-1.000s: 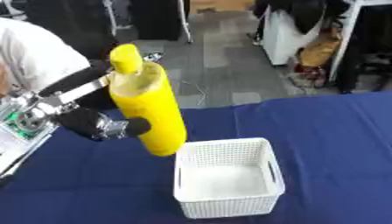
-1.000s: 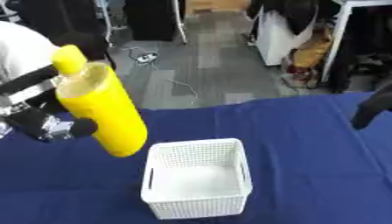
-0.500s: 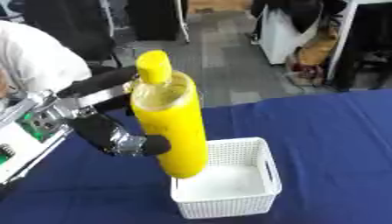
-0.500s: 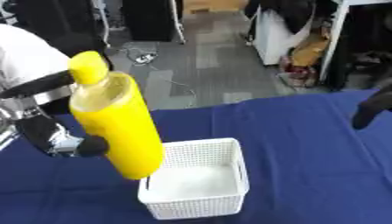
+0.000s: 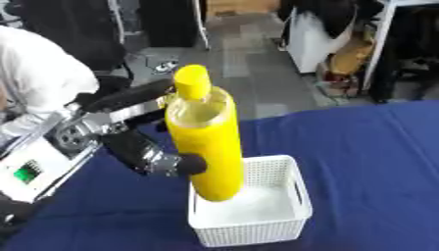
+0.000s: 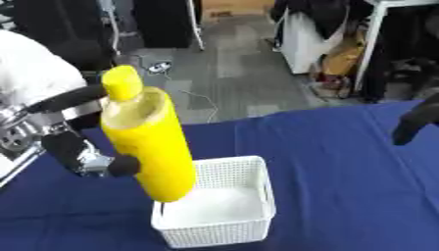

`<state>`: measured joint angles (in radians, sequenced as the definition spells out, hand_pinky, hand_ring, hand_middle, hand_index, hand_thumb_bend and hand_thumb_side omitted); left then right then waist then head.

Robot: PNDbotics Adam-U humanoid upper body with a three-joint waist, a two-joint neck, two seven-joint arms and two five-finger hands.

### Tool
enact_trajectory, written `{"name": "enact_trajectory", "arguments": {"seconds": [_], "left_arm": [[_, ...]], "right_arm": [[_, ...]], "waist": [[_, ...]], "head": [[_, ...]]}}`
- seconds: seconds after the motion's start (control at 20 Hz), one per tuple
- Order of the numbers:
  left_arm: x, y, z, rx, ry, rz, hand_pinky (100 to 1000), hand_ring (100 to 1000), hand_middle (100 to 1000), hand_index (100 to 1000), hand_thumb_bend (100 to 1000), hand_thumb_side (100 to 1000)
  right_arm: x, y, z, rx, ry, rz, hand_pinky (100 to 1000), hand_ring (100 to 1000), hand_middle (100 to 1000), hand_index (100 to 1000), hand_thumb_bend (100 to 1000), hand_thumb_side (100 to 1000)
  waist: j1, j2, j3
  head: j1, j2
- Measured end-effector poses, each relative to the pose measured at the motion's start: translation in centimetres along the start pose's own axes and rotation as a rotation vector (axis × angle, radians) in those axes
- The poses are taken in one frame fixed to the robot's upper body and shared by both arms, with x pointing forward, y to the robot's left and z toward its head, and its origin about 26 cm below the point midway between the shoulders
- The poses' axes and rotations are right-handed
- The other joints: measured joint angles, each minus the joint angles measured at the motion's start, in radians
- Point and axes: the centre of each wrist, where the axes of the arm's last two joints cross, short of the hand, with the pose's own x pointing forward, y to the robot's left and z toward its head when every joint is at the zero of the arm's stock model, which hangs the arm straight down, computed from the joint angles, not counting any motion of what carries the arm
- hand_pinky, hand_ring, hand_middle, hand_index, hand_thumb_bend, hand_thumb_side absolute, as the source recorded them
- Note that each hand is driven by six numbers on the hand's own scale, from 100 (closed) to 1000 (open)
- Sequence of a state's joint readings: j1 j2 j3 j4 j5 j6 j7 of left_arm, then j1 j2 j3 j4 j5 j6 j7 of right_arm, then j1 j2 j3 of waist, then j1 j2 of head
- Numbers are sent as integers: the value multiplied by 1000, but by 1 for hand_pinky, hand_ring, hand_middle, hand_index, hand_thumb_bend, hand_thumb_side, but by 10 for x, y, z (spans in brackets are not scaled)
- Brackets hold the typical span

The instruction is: Pick up objects on the table and place them in the box.

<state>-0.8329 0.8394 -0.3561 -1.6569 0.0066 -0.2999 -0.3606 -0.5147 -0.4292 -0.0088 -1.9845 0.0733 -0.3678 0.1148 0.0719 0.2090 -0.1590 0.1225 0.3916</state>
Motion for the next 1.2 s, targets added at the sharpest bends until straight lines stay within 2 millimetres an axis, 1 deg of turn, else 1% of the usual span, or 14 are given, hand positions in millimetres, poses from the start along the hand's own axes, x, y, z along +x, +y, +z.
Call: {"name": "enact_trajectory", "arguments": {"seconds": [0.5, 0.55, 0.6, 0.65, 0.7, 0.75, 0.8, 0.85, 0.9, 1.0, 1.05, 1.1, 1.15, 1.2], "left_arm": [[-35, -16, -6, -14, 69, -25, 100, 100, 100, 337, 213, 767], [-39, -16, -6, -16, 76, -29, 100, 100, 100, 339, 233, 814], [-42, -17, -7, -18, 84, -33, 100, 100, 100, 350, 210, 770], [-46, -19, -7, -20, 94, -36, 100, 100, 100, 367, 202, 772], [-49, -21, -8, -20, 100, -37, 100, 100, 148, 417, 173, 778], [-54, -24, -8, -20, 110, -37, 100, 200, 245, 481, 131, 780], [-57, -27, -8, -20, 118, -40, 225, 403, 436, 614, 160, 859], [-60, -28, -9, -24, 130, -46, 314, 513, 545, 706, 184, 934], [-63, -30, -9, -34, 147, -56, 461, 666, 703, 821, 232, 1000], [-69, -34, -10, -72, 194, -76, 633, 822, 842, 920, 343, 1000], [-72, -36, -11, -97, 219, -84, 692, 869, 882, 945, 395, 1000], [-74, -38, -12, -122, 242, -90, 692, 869, 882, 945, 395, 1000], [-76, -41, -13, -143, 259, -93, 763, 922, 926, 977, 452, 1000], [-78, -43, -15, -159, 272, -96, 774, 931, 938, 984, 451, 1000]], "right_arm": [[1, 3, -4, -3, -14, -17, 432, 420, 480, 634, 287, 920], [1, 3, -4, -2, -15, -19, 432, 420, 480, 634, 287, 920], [1, 3, -4, 0, -17, -20, 431, 420, 480, 633, 287, 920], [1, 3, -6, 2, -22, -21, 431, 420, 479, 633, 287, 920], [1, 3, -6, 4, -24, -21, 431, 420, 479, 634, 287, 920], [1, 4, -7, 3, -25, -22, 431, 420, 479, 633, 286, 920], [1, 4, -7, 2, -26, -24, 431, 420, 479, 633, 286, 921], [1, 5, -7, 0, -27, -26, 431, 420, 479, 633, 287, 921], [2, 4, -8, 1, -32, -26, 432, 420, 479, 633, 287, 922], [2, 4, -9, 7, -35, -26, 431, 420, 479, 633, 287, 922], [2, 5, -9, 9, -34, -26, 431, 420, 478, 633, 288, 922], [2, 5, -9, 12, -35, -27, 431, 420, 478, 633, 288, 922], [2, 5, -9, 15, -36, -28, 431, 420, 478, 633, 288, 922], [2, 6, -10, 18, -36, -29, 431, 420, 478, 633, 288, 922]], "waist": [[0, 2, -17], [0, 3, -18], [0, 6, -19], [0, 8, -23], [0, 8, -25], [0, 8, -25], [0, 9, -26], [0, 9, -27], [1, 9, -29], [1, 9, -29], [1, 10, -30], [1, 10, -31], [1, 10, -32], [1, 10, -33]], "head": [[-1, -25], [-1, -26], [-1, -26], [-1, -27], [-1, -27], [-1, -27], [-1, -28], [-1, -28], [-1, -28], [-1, -29], [-1, -32], [-1, -34], [-1, -35], [-1, -35]]}}
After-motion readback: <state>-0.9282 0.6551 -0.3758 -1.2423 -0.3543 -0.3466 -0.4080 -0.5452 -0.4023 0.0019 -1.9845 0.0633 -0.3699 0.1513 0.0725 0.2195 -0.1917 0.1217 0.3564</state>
